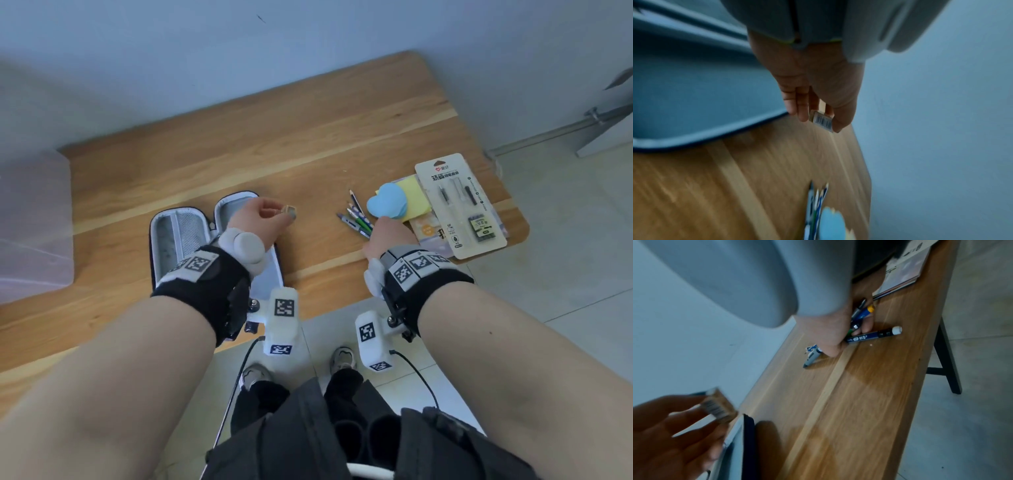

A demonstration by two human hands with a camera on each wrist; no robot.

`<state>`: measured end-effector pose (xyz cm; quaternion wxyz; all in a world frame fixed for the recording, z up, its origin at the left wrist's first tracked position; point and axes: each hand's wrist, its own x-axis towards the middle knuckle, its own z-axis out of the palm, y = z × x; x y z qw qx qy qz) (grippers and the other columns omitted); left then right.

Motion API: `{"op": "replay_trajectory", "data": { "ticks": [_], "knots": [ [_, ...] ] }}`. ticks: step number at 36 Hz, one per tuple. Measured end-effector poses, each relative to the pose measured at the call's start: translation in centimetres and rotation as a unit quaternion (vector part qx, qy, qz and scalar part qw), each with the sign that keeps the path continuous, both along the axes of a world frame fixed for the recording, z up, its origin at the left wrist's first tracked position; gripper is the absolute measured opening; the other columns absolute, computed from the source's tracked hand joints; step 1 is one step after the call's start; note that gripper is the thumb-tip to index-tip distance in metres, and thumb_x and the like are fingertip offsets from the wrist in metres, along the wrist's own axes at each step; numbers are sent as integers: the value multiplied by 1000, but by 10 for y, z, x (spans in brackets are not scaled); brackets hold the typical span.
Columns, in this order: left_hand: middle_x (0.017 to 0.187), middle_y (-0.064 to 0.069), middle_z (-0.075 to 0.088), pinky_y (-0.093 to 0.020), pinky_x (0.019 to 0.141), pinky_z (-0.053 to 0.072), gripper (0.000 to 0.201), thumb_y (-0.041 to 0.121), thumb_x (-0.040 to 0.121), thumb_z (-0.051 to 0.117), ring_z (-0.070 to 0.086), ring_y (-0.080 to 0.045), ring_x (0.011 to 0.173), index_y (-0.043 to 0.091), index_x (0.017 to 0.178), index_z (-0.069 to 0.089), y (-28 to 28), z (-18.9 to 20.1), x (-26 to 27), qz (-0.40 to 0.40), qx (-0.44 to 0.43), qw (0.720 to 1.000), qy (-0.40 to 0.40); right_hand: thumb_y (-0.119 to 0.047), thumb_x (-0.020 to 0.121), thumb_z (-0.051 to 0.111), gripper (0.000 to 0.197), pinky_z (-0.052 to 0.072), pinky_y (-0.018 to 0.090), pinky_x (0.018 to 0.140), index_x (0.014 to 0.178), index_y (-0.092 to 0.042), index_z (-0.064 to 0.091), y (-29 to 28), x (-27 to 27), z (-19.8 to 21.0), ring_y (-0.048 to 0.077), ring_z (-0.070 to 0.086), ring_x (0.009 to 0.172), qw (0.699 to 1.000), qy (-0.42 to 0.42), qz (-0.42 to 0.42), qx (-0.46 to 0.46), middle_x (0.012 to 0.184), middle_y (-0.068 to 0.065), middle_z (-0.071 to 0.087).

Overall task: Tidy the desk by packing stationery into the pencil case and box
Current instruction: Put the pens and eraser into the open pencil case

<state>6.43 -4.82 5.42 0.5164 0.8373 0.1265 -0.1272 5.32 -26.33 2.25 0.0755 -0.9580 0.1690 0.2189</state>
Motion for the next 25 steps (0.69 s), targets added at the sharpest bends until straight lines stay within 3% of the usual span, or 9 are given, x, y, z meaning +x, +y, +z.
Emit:
{"op": "replay_trajectory", "data": {
  "ticks": [3,5,8,11,17,19,21,23,25],
  "knots": [
    [79,3,68,-44,84,55,10,33,79,71,63,-19,74,28,83,63,14,-1,3,51,-41,998,7,-15,85,56,10,49,31,71,81,-10,48,-5,1,-5,25,62,85,1000,18,1,-25,92,7,63],
    [80,4,67,-39,82,56,11,31,81,71,63,-17,73,27,83,61,20,-3,2,74,-57,996,1,-17,88,54,8,47,32,72,90,-11,48,-8,3,-8,26,62,93,999,17,-6,-35,104,8,63],
    [82,3,66,-35,79,55,14,29,82,71,61,-15,69,22,90,63,28,-7,-1,111,-85,990,-2,-17,93,48,23,43,35,77,114,-8,47,-10,6,-10,27,58,108,998,23,-20,-57,121,11,55],
    [83,0,67,-34,76,55,16,27,81,72,59,-15,65,20,93,64,37,-11,-1,130,-97,987,1,-12,93,44,29,44,34,77,121,-5,42,-8,6,-14,28,57,110,998,31,-12,-62,125,14,53],
    [82,3,66,-25,66,53,11,23,83,71,58,-13,62,21,89,62,48,-16,1,125,-84,989,1,-11,95,40,24,42,37,77,116,-5,47,-16,7,-16,35,57,105,998,-3,-47,49,119,19,57],
    [82,3,67,-29,70,55,13,25,83,72,60,-13,63,20,91,63,54,-19,2,133,-80,988,9,-17,94,43,7,37,34,74,92,-13,48,-17,11,-15,31,52,88,992,-9,-57,113,105,20,56],
    [83,3,68,-31,73,56,18,27,82,72,61,-13,64,18,96,65,58,-22,3,139,-76,987,18,-18,92,42,15,40,33,70,77,-14,43,-15,16,-17,27,48,75,981,-4,-84,172,83,12,54],
    [85,2,69,-30,72,56,23,27,82,72,61,-12,63,16,101,65,62,-24,6,140,-73,987,20,-13,90,40,16,43,32,62,75,-14,47,-5,24,-17,25,49,62,947,-15,-145,287,67,7,51],
    [89,1,70,-30,72,56,26,28,82,73,62,-13,64,15,103,66,65,-28,10,141,-69,987,24,-3,91,39,21,45,30,54,72,-10,47,8,30,-13,23,47,53,888,-11,-206,411,64,9,51]
  ]
}}
